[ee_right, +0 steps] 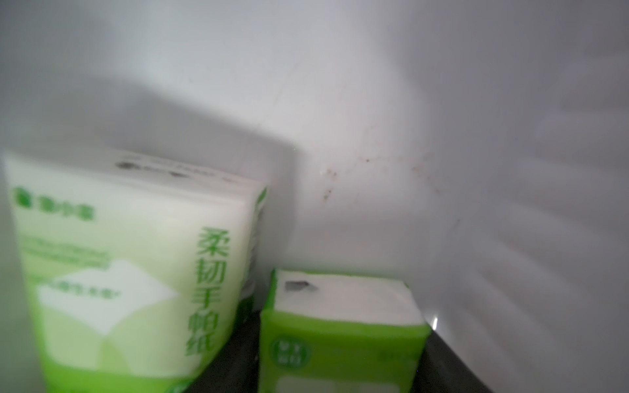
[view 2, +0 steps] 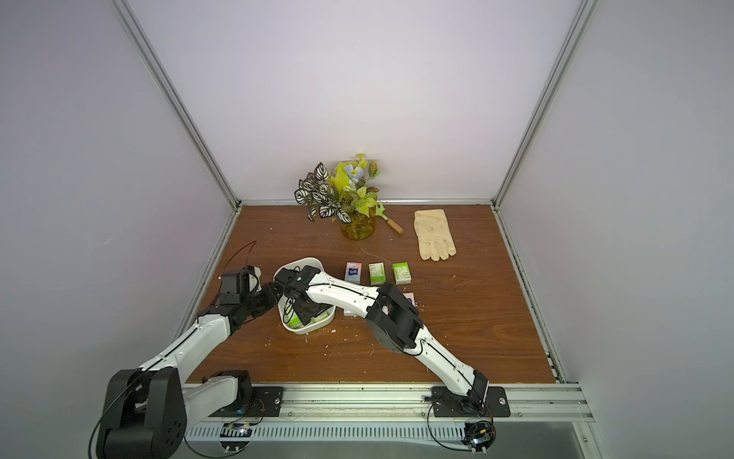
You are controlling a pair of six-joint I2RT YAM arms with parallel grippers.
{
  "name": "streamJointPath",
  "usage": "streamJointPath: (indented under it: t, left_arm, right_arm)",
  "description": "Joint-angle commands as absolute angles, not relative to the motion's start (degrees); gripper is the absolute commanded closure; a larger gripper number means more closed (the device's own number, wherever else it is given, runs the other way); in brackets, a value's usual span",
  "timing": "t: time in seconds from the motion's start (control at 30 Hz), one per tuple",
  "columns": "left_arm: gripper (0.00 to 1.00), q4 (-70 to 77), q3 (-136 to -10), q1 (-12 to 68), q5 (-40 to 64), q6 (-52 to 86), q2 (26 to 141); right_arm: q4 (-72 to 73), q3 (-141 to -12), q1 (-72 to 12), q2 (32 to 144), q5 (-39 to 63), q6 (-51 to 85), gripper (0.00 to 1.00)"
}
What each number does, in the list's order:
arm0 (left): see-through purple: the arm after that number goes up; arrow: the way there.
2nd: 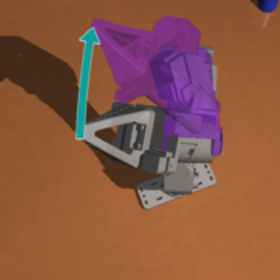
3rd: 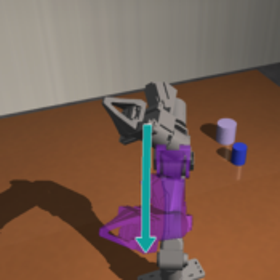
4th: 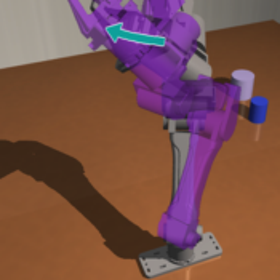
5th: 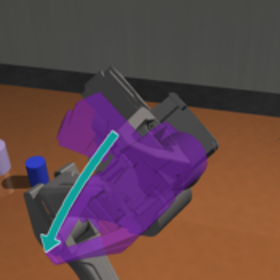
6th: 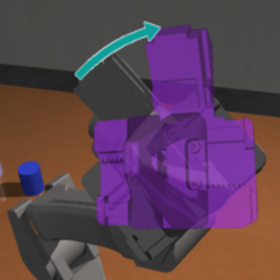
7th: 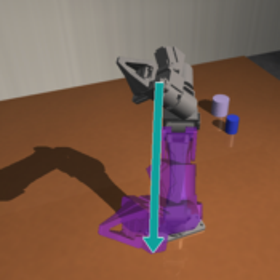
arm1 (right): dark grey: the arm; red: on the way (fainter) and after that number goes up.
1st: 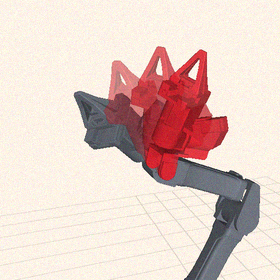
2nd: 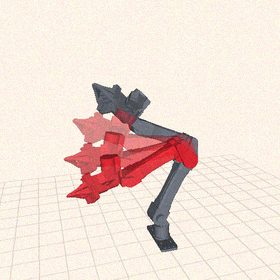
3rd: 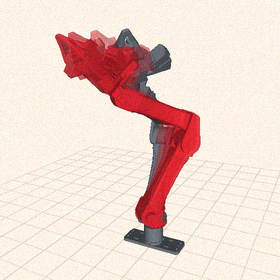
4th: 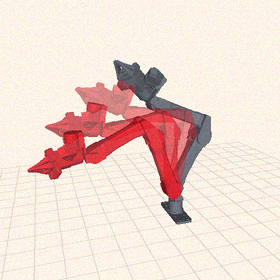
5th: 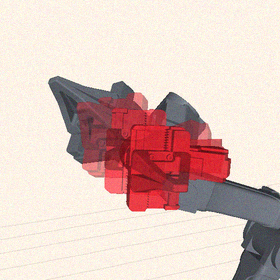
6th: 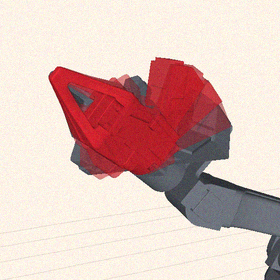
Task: Take the pocket tissues out of the storage box
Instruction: Pick up the pocket tissues from the storage box.
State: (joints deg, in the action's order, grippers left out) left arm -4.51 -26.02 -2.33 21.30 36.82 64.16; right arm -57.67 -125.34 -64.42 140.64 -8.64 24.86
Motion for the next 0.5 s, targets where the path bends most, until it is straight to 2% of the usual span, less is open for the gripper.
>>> streamJointPath:
  t: [0.0, 0.23, 0.47]
  left_arm:
    - [0.9, -3.9, -26.1, -1.9, 21.2, 36.2, 63.6]
    - [0.76, -4.1, -26.4, -1.9, 18.4, 34.5, 64.2]
    - [0.55, -5.1, -28.9, -2.1, 17.0, 33.4, 64.2]
  right_arm:
    - [-58.3, -126.1, -64.0, 141.7, -7.0, 24.3, 0.38]
    - [-58.4, -129.4, -63.4, 138.4, -7.9, 24.2, 0.45]
    - [-58.5, -131.5, -62.9, 134.8, -8.5, 24.4, 0.47]
